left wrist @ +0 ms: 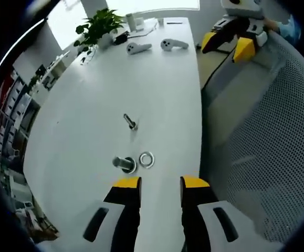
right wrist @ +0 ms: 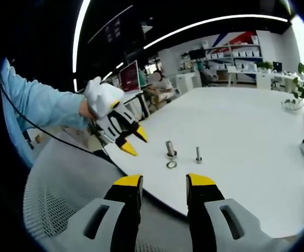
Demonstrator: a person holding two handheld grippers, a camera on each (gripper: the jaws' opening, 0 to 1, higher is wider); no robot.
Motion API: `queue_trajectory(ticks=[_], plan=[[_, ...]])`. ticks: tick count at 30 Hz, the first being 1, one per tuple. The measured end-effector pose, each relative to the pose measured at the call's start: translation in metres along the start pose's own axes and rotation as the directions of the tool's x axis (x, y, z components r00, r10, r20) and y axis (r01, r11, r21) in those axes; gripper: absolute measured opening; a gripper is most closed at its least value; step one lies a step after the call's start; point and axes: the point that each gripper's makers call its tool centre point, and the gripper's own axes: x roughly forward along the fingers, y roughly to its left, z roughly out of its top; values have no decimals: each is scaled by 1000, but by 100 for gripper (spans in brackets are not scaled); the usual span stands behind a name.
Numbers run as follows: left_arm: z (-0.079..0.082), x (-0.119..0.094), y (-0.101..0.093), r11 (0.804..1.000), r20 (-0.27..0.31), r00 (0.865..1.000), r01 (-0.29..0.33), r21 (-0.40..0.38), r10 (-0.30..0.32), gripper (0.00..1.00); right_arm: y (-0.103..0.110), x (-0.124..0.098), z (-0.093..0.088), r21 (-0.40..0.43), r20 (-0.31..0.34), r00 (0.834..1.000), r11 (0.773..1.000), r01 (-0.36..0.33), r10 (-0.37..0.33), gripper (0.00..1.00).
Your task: Place the washer onto the threaded stud by aligning its center hole with the stud, sliding it down to the base, and recovering from edge contact or off-axis alignment until the washer reaches the visible bottom stop.
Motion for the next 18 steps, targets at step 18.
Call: queue_trajectory(ticks=[18], plan=[[2, 72, 8, 993, -92, 994, 69, 96, -61, 28, -2, -1, 2, 13, 16, 1000, 1000, 6, -6, 35]])
